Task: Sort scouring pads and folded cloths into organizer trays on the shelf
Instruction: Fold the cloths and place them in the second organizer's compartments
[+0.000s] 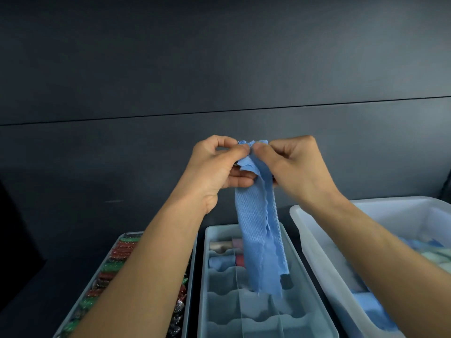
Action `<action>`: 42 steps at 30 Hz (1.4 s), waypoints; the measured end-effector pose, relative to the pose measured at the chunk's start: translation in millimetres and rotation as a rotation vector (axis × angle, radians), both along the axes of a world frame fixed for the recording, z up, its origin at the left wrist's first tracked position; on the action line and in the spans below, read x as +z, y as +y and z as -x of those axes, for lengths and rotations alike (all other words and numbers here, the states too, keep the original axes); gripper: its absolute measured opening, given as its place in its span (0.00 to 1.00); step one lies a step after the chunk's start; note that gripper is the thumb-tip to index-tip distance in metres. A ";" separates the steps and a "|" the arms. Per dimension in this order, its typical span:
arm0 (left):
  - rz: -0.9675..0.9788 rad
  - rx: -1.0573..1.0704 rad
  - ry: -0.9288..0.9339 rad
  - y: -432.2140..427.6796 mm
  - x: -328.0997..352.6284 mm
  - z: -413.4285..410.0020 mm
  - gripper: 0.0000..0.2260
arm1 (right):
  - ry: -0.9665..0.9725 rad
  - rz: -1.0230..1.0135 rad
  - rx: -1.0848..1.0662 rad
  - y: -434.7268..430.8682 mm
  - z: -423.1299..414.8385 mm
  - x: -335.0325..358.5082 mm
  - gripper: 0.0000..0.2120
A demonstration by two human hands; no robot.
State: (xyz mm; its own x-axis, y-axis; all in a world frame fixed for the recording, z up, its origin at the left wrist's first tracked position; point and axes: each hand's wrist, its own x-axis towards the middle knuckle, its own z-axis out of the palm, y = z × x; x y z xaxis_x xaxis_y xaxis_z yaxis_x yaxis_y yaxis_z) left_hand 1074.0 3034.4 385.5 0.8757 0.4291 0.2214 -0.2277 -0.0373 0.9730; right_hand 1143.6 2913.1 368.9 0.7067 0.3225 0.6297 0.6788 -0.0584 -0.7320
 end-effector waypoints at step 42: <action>0.440 -0.171 0.435 14.7 -111.6 -23.8 0.15 | 0.032 0.215 0.353 -18.2 -11.5 -47.4 0.06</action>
